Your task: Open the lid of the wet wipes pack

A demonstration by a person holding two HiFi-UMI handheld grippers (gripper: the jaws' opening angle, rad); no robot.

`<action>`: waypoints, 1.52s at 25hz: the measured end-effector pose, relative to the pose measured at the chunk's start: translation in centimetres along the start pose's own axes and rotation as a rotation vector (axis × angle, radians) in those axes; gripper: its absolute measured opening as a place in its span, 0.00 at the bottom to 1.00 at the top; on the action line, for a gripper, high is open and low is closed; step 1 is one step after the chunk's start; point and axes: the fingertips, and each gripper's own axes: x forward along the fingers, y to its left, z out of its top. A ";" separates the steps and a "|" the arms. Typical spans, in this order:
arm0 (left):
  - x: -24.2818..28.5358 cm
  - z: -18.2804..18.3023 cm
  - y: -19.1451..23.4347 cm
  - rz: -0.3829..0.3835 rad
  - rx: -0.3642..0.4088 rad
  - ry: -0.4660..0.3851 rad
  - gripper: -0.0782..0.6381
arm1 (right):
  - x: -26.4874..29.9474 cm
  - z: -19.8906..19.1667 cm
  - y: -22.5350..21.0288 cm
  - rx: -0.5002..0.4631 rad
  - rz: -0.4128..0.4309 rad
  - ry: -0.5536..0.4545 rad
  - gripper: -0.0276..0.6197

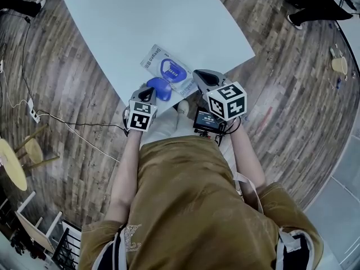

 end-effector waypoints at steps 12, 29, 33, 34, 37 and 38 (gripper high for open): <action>-3.0 3.8 1.5 0.070 -0.049 -0.167 0.12 | -0.2 0.5 0.2 -0.035 -0.046 -0.031 0.05; -11.8 14.2 1.8 0.243 0.103 -0.542 0.12 | -4.0 6.0 1.7 -0.224 -0.175 -0.231 0.05; -15.1 16.9 1.6 0.287 0.095 -0.664 0.12 | -5.3 7.4 2.4 -0.262 -0.198 -0.297 0.05; -16.2 17.6 1.5 0.307 0.104 -0.701 0.12 | -5.8 7.8 2.5 -0.267 -0.205 -0.317 0.05; -18.9 18.9 1.5 0.356 0.110 -0.796 0.12 | -7.1 9.3 3.2 -0.285 -0.227 -0.387 0.05; -19.6 19.3 1.6 0.365 0.090 -0.820 0.12 | -7.6 9.9 3.4 -0.292 -0.236 -0.411 0.05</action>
